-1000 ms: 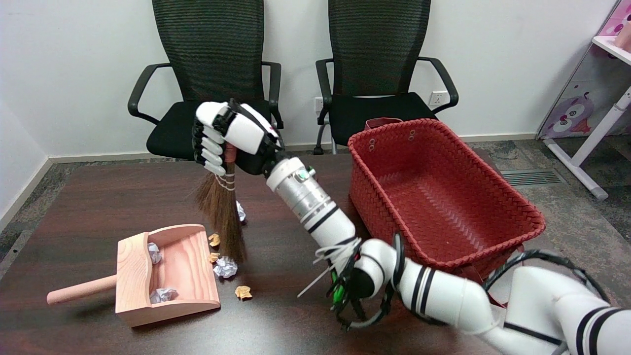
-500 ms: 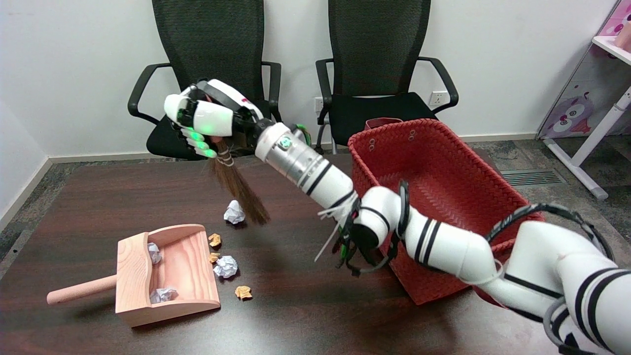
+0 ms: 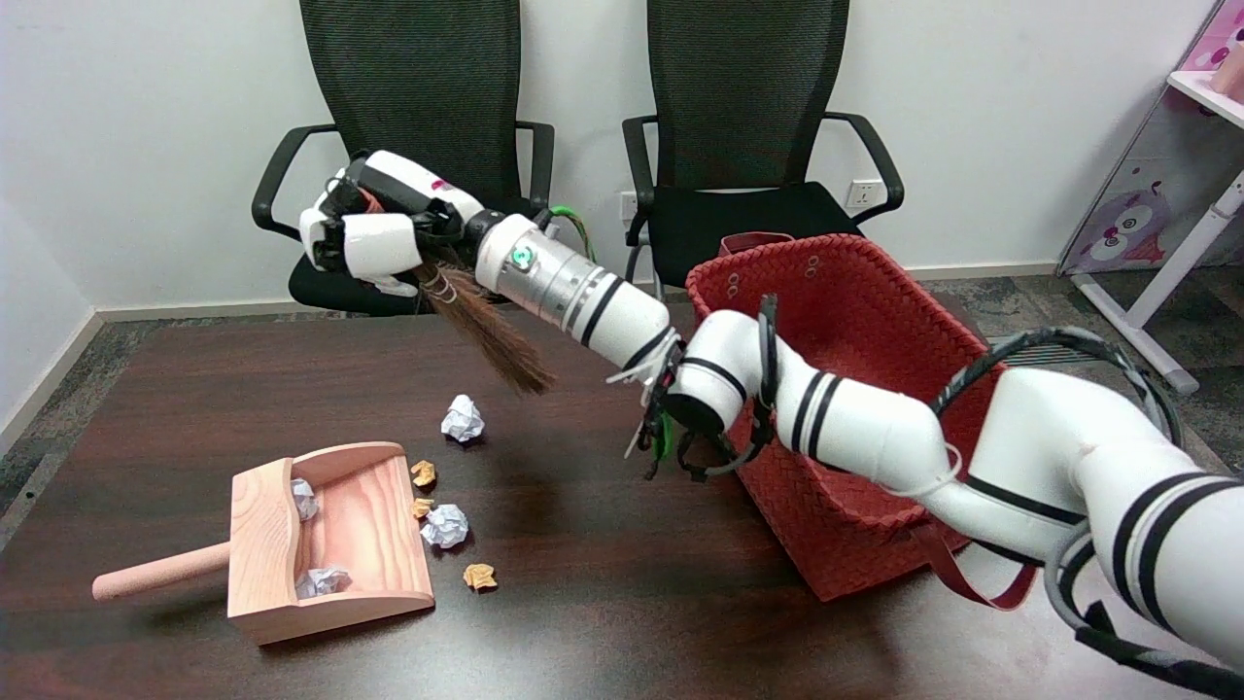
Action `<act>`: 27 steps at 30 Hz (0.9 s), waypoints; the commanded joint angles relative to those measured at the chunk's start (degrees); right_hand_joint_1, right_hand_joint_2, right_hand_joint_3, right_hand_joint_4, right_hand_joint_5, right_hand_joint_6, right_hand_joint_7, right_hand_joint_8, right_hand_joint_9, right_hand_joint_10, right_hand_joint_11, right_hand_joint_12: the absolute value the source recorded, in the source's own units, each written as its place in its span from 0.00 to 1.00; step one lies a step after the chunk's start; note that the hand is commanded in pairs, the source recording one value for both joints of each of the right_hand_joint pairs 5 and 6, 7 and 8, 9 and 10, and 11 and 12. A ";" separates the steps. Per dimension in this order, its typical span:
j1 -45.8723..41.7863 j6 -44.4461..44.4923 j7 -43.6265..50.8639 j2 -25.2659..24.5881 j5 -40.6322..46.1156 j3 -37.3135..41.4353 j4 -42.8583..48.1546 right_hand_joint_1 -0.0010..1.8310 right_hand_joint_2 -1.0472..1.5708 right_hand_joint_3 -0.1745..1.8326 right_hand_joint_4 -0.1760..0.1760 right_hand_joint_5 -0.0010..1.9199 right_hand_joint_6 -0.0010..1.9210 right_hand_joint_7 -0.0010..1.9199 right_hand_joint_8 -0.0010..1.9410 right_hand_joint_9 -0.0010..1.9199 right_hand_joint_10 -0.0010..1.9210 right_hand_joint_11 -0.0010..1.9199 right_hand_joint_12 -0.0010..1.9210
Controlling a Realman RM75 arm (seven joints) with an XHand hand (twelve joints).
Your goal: Sweep the paper ball into the dustpan.
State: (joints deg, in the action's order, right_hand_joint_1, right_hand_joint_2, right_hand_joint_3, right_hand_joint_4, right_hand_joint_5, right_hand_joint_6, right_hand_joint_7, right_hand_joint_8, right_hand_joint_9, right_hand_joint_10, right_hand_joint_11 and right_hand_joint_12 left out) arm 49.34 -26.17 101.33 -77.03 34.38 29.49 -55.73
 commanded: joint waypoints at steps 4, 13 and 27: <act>7.39 -0.46 0.27 -5.57 -3.80 -11.16 15.13 0.42 0.66 0.88 0.55 1.00 1.00 1.00 0.99 1.00 1.00 1.00 1.00; 5.14 0.07 -0.26 -10.72 -3.30 -13.32 21.93 0.42 0.63 0.89 0.54 1.00 1.00 1.00 0.99 1.00 1.00 1.00 1.00; 0.97 3.08 -6.60 -16.66 -3.50 -13.40 27.50 0.42 0.58 0.87 0.53 1.00 1.00 1.00 0.99 1.00 1.00 1.00 1.00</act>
State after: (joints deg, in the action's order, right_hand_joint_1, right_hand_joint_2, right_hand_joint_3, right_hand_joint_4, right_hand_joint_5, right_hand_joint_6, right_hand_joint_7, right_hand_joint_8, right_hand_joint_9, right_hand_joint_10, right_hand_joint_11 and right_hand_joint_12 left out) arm 53.25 -25.85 100.35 -87.27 31.35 18.08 -35.88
